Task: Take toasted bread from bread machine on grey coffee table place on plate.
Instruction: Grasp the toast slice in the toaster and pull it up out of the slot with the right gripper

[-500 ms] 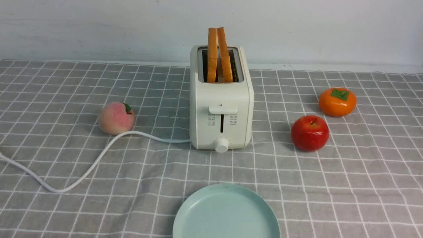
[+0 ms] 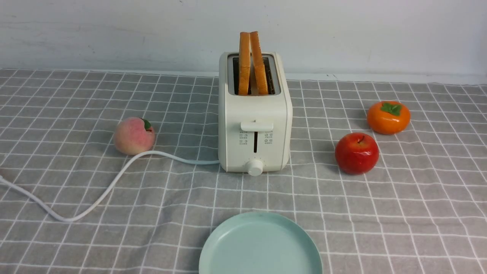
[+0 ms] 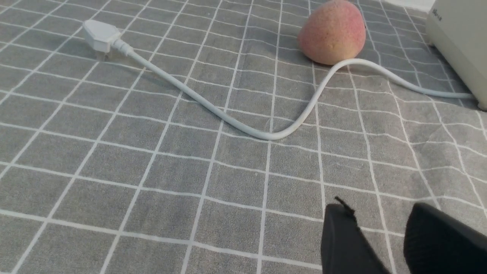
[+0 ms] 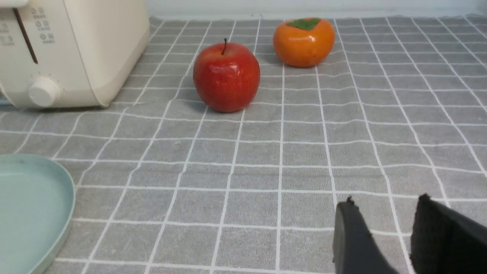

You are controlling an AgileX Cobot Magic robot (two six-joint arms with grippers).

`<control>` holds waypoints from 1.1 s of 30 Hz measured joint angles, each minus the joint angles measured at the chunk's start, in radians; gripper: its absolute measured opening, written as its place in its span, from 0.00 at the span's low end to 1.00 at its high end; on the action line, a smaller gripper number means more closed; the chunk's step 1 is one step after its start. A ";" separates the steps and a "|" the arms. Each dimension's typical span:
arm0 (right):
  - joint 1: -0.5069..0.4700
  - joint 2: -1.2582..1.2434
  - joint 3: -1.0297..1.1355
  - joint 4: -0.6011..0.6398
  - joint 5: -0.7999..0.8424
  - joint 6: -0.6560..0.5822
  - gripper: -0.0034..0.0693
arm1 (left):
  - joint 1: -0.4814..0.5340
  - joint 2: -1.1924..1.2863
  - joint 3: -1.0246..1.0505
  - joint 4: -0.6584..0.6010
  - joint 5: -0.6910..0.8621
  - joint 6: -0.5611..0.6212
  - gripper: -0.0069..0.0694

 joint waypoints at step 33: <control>0.000 0.000 0.000 0.084 -0.618 0.181 0.38 | 0.000 0.000 0.000 -0.076 -0.776 -0.204 0.40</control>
